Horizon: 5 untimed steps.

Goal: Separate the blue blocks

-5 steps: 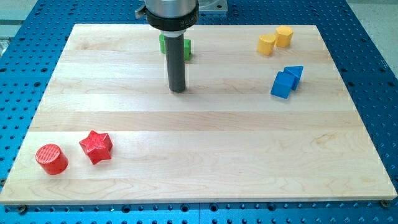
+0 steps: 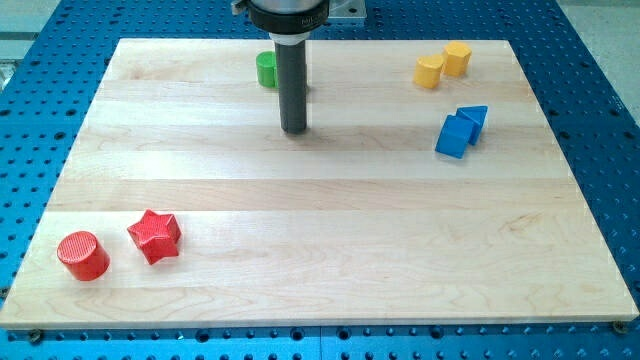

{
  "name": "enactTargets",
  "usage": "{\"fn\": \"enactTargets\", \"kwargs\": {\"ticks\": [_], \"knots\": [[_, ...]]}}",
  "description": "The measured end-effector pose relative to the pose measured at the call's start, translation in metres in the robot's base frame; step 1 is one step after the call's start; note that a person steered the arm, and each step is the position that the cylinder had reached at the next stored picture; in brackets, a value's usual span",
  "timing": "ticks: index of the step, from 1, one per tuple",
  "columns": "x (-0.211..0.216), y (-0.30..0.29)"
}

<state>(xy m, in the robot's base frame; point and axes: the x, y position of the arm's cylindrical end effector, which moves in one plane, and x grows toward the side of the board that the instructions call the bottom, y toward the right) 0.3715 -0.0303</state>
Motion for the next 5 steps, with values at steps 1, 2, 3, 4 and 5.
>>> {"fn": "enactTargets", "kwargs": {"ticks": [1,2,3,4,5], "knots": [[0.000,0.000],[0.000,0.000],[0.001,0.002],[0.035,0.032],[0.069,0.092]]}}
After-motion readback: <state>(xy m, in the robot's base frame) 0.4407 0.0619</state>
